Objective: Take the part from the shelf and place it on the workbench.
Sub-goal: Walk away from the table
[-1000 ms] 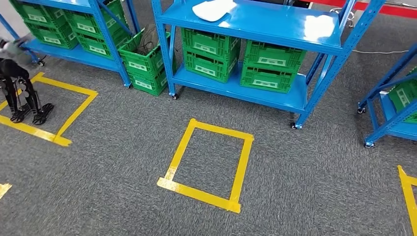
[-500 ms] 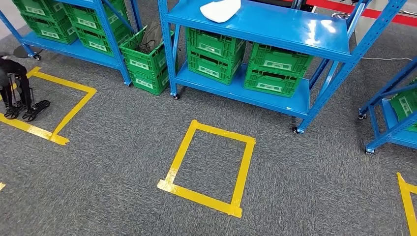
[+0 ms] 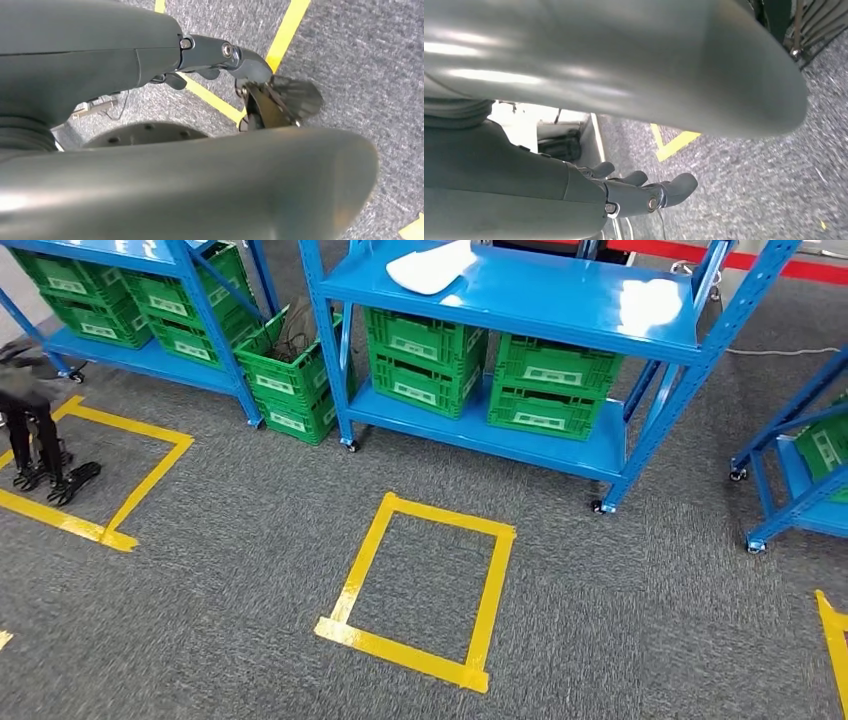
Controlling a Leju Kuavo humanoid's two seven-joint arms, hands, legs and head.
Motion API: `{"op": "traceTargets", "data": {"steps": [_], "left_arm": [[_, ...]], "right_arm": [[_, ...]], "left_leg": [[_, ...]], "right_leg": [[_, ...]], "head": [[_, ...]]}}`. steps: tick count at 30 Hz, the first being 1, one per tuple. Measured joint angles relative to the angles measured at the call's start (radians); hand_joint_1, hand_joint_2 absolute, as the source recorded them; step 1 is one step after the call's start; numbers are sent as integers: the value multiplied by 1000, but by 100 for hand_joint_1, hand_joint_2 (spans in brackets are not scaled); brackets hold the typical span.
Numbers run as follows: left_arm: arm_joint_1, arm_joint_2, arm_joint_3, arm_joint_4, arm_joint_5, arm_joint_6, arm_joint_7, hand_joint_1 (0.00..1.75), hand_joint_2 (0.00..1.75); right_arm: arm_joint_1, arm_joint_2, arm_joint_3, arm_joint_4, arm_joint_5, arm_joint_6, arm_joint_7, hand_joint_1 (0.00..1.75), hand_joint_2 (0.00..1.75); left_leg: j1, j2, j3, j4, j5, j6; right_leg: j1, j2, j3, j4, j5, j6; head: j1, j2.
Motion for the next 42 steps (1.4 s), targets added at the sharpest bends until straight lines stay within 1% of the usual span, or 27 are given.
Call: {"op": "traceTargets", "data": {"steps": [1,2,3,4,6,9,11,13,14,15,16,18,19,20,22,24,26,27,29,30,31,32,34,35,37,40,42], "left_arm": [[1,2,0,0,0,1,-3,0,0],[1,4,0,0,0,2,-7,0,0],[0,6,0,1,0,2,-10,0,0],[-2,7,0,1,-1,2,-14,0,0],[-3,8,0,1,-2,2,-18,0,0],[-3,10,0,1,-3,2,-23,0,0],[-3,13,0,1,1,2,-27,0,0],[-3,15,1,1,11,1,-30,0,0],[-2,16,1,1,17,1,-30,0,0],[-1,17,1,1,23,0,-29,0,0],[0,18,2,1,27,-1,-28,0,0],[1,19,2,1,31,-3,-26,0,0],[0,19,2,1,32,-4,-25,0,0],[0,19,3,1,32,-4,-24,0,0],[-2,19,3,1,33,-6,-21,0,0],[-3,19,3,1,33,-6,-18,0,0],[-4,18,3,1,35,-5,-15,0,0],[-3,17,3,1,36,-4,-15,0,0],[-2,13,3,0,39,-3,-27,0,0],[0,12,3,0,41,-3,-36,0,0],[1,10,3,1,42,-4,-44,0,0],[2,8,3,1,42,-4,-48,0,0],[2,5,3,1,41,-4,-42,0,0],[1,3,3,1,40,-2,-30,0,0],[0,-4,3,1,40,2,5,0,0],[1,-16,3,1,46,5,35,0,0],[2,-22,3,1,50,4,30,0,0]], "right_arm": [[1,1,1,0,0,4,0,0,0],[2,2,2,0,1,7,-2,0,0],[3,3,2,0,0,11,-4,0,0],[3,4,2,0,0,15,-6,0,0],[1,4,2,0,-1,24,-9,0,0],[-4,4,2,0,-2,32,-9,0,0],[-5,4,2,0,-2,36,-4,0,0],[-3,6,2,0,-2,37,3,0,0],[-2,7,2,0,-3,37,5,0,0],[0,8,2,0,-4,37,6,0,0],[2,8,2,0,-7,37,6,0,0],[4,8,2,0,-10,37,3,0,0],[4,8,2,0,-11,37,2,0,0],[3,8,2,0,-12,37,0,0,0],[0,8,2,0,-13,37,-2,0,0],[0,8,2,0,-13,37,-4,0,0],[0,8,3,0,-10,37,-6,0,0],[0,8,4,0,-6,38,-7,0,0],[-1,7,9,0,8,40,-8,0,0],[-1,6,13,0,13,41,-8,0,0],[-1,5,17,0,15,41,-11,0,0],[0,4,19,0,16,42,-14,0,0],[2,0,22,0,17,47,-24,0,0],[2,-3,24,0,18,51,-28,0,0],[0,-11,30,0,18,54,-30,0,0],[-5,-26,36,0,17,49,-23,0,0],[-7,-36,37,-1,13,46,-18,0,0]], "left_leg": [[0,0,11,-41,36,1],[0,0,35,-104,79,3],[-1,1,63,-168,109,5],[-2,1,89,-217,126,8],[-6,0,114,-253,124,16],[-3,-1,122,-258,123,29],[1,-1,126,-262,121,37],[-1,-1,129,-262,114,42],[-2,-1,132,-262,111,43],[-2,-1,137,-262,106,43],[-2,-2,144,-262,102,42],[-2,-4,156,-262,91,37],[-3,-4,162,-262,85,33],[-4,-4,162,-263,81,29],[-4,-3,162,-265,75,19],[-1,-2,168,-268,71,10],[-1,-1,156,-230,48,3],[0,-1,130,-179,25,1],[-1,-1,48,-44,-23,-2],[-1,-1,14,4,-30,-3],[-1,-1,-4,18,-17,-3],[-1,-1,-1,-10,15,-1],[-1,0,49,-140,96,4],[-1,0,75,-199,119,7],[-4,0,107,-248,124,15],[-4,-1,119,-254,122,30],[0,-1,124,-259,122,40]], "right_leg": [[0,1,7,1,-6,2],[0,2,14,2,-12,4],[2,2,17,5,-20,9],[3,3,18,7,-28,15],[4,4,15,10,-39,27],[0,3,14,25,-54,43],[-5,2,-27,111,-99,55],[-11,2,-107,248,-150,63],[-13,2,-139,294,-156,65],[-14,2,-156,307,-143,66],[-15,1,-154,282,-111,65],[-15,1,-114,158,-25,58],[-12,1,-92,99,1,53],[-10,1,-73,60,14,47],[-3,1,-56,41,10,38],[-3,2,-44,31,11,27],[-7,1,-28,15,13,15],[-8,1,-22,9,13,10],[-7,0,-18,8,8,3],[-6,1,-15,8,4,2],[-6,1,-11,8,0,2],[-6,2,-4,9,-5,3],[-6,4,5,11,-17,10],[-4,4,6,14,-26,16],[-1,5,4,16,-38,28],[-3,5,12,19,-45,45],[-6,4,-18,86,-81,57]], "head": [[-4,0],[-8,0],[-11,0],[-13,0],[-12,0],[-7,0],[4,0],[14,0],[16,0],[17,0],[20,0],[26,0],[29,0],[31,0],[30,0],[28,0],[22,0],[16,0],[4,0],[0,0],[-4,0],[-8,0],[-18,0],[-22,0],[-23,0],[-19,0],[-8,0]]}}
